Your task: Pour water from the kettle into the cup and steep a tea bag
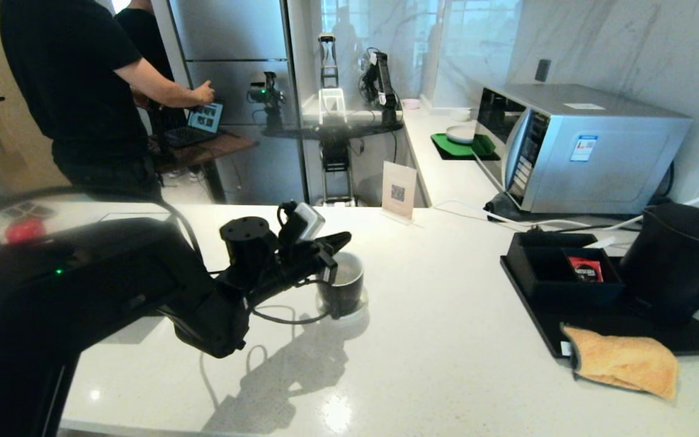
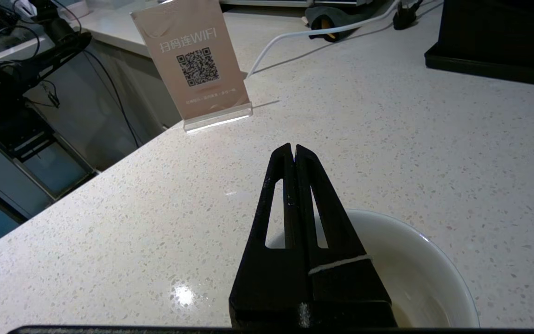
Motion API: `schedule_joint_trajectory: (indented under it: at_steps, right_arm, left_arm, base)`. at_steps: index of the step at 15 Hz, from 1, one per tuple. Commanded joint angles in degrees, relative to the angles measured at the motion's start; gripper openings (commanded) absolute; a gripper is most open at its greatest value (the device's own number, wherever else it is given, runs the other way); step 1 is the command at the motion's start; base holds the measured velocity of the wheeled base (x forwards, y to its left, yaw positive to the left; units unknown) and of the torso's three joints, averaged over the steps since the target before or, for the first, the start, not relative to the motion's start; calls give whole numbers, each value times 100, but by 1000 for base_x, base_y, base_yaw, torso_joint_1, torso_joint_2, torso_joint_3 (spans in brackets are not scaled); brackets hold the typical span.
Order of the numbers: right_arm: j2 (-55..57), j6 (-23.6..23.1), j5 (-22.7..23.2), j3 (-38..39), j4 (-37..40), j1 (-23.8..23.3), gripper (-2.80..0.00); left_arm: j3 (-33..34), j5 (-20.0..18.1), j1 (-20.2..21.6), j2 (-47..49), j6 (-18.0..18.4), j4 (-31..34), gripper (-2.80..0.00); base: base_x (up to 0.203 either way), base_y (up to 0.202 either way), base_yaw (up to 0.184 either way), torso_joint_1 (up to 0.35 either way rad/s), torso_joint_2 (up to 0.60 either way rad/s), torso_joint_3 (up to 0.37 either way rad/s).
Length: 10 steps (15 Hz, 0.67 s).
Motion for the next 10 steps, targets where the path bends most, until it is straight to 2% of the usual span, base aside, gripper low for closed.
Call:
schedule_joint_trajectory:
  at_steps: [1,10]
  right_arm:
    - [5,-5,4,0,-1,1,-280]
    - [9,-5,4,0,-1,1,-280]
  left_arm:
    - [-38,-9,8,-75,14,-37,-280]
    - [-601,-24,18,-893,6,588,-280]
  base:
    - [0,0,0,0,0,0]
    - [0,0,0,0,0,0]
